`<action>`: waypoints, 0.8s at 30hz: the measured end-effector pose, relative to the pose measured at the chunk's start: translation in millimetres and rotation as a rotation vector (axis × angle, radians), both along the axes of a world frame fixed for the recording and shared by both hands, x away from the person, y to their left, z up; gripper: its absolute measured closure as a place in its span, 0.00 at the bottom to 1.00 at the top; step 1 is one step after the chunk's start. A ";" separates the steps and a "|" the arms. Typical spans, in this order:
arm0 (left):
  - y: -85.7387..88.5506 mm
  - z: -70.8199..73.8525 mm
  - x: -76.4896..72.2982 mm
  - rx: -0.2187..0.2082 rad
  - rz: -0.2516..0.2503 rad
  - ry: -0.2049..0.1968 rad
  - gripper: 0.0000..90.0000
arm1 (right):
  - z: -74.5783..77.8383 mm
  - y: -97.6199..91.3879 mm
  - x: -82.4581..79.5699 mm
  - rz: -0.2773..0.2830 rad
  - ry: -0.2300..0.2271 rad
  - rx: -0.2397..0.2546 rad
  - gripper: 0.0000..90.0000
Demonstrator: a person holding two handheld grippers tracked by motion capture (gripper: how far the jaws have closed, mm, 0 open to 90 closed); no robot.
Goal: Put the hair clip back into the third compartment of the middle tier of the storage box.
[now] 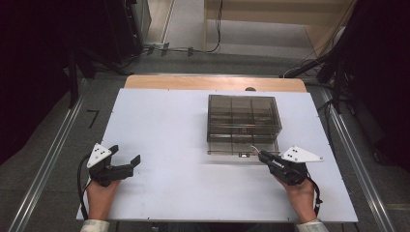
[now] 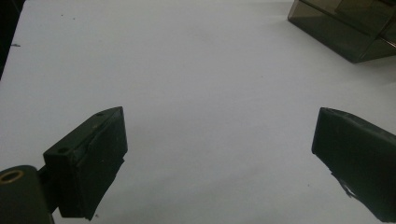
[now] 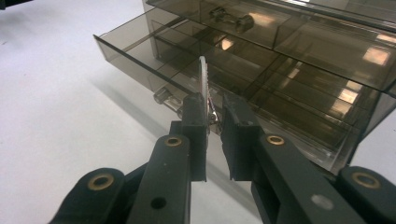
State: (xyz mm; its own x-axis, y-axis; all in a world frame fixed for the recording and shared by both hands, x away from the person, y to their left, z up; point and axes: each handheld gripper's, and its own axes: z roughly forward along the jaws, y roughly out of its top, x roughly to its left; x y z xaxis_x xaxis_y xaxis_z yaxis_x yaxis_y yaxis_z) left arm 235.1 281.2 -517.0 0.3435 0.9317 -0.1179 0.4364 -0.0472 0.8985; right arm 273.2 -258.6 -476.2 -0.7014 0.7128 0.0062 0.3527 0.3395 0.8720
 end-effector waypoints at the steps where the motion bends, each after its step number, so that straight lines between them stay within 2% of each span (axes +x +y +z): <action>1: 0.0 0.0 0.0 0.000 0.000 0.001 0.04 | 0.1 -0.8 0.5 -0.006 0.002 0.002 0.87; 24: 0.3 0.0 0.0 0.001 0.002 0.000 0.05 | 1.9 -19.9 19.2 -0.085 -0.006 0.026 0.87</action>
State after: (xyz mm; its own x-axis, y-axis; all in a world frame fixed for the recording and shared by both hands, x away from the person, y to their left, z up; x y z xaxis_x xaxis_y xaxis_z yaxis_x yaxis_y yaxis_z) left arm 235.1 281.4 -517.0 0.3417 0.9325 -0.1174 0.4367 -0.0469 0.8984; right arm 292.4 -278.4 -474.2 -0.6382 0.7696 0.0209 0.3739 0.2861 0.8822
